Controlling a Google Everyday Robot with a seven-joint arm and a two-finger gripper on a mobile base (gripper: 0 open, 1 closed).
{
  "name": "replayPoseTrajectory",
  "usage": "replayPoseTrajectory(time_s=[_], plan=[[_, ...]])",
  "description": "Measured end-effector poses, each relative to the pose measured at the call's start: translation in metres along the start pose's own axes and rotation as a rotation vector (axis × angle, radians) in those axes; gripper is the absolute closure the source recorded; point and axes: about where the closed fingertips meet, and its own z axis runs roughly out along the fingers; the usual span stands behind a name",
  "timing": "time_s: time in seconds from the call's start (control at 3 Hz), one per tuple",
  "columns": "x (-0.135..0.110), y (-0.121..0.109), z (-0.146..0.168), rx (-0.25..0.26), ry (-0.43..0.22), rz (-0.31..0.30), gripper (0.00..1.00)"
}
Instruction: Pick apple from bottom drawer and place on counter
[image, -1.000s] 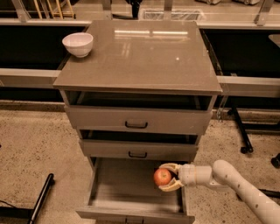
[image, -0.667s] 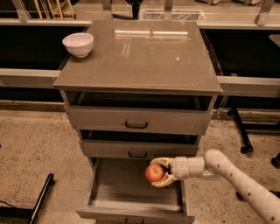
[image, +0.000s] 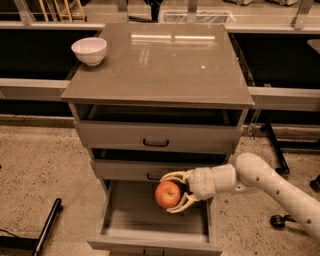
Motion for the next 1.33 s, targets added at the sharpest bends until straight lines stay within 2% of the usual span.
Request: replayPoseTrajectory(time_s=[0.33,0.67,1.0,1.33], plan=[[-0.037,0.019,-0.008,-0.047,-0.033,-0.142,1.0],[-0.039,0.022,-0.006,-0.049,-0.062,-0.17,1.0],[-0.064,-0.007,0.014,-0.06,-0.032,-0.162,1.0],[-0.113,-0.064,0.012,-0.007,0.09,-0.143,1.0]])
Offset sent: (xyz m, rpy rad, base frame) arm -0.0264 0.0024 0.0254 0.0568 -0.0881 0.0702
